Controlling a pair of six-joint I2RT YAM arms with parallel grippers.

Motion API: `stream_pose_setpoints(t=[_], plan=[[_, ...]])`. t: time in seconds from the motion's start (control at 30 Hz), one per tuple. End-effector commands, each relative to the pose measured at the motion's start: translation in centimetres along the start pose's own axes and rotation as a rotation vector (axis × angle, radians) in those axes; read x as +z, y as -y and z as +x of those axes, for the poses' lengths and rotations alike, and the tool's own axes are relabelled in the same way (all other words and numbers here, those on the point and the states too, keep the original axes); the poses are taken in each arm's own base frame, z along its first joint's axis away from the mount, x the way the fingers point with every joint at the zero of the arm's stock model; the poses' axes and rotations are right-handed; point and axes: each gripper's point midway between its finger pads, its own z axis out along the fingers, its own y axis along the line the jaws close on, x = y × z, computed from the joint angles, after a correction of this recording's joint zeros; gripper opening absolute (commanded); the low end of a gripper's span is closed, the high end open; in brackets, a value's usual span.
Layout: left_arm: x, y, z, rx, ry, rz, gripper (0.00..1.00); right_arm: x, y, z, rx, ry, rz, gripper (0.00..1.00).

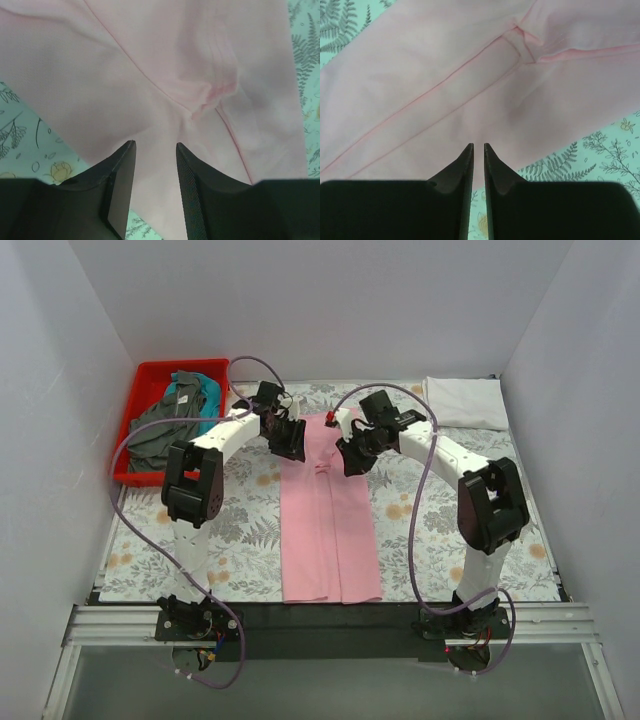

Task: Fold and stack the t-shirts
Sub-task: Fold the tshirt

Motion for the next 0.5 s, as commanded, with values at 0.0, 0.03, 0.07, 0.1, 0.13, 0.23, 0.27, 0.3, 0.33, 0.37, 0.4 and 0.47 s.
stream_pose_setpoints(t=[0.0,0.03,0.07,0.1,0.13,0.23,0.27,0.3,0.33,0.37,0.4,0.47], plan=[[-4.6,2.9,-0.8,0.032,0.061,0.063,0.37,1.7,1.3,-1.0,0.058,-0.007,0.027,0.19],[-4.6,2.9,-0.1,0.026,0.045,0.062,0.37,2.1,1.7,-1.0,0.065,-0.008,0.034,0.19],[-4.4,2.8,0.9,0.015,0.022,0.057,0.37,2.4,2.0,-1.0,0.074,-0.013,0.04,0.18],[-4.0,2.3,2.4,-0.001,-0.013,0.049,0.37,3.2,2.4,-0.3,0.091,-0.036,0.044,0.18],[-4.0,2.2,3.1,-0.006,-0.021,0.045,0.36,3.6,2.7,-0.1,0.118,-0.041,0.05,0.17],[-3.2,1.7,5.9,-0.018,-0.056,0.036,0.36,4.9,3.0,1.3,0.198,-0.052,0.059,0.14],[-3.0,1.6,6.3,-0.02,-0.06,0.039,0.36,5.1,2.9,1.6,0.215,-0.048,0.052,0.13],[-2.8,1.5,6.7,-0.024,-0.066,0.037,0.35,5.6,2.7,2.4,0.227,-0.052,0.047,0.13],[-2.4,1.2,7.1,-0.034,-0.075,0.036,0.35,5.8,2.8,2.7,0.25,-0.052,0.05,0.13],[-2.1,1.1,7.1,-0.037,-0.076,0.033,0.34,6.1,3.0,3.3,0.258,-0.06,0.064,0.13],[-1.8,0.9,7.2,-0.039,-0.081,0.028,0.34,6.4,3.3,3.3,0.257,-0.054,0.078,0.12],[-0.9,0.0,6.5,-0.036,-0.072,0.001,0.33,6.8,4.3,4.1,0.282,-0.069,0.113,0.11]])
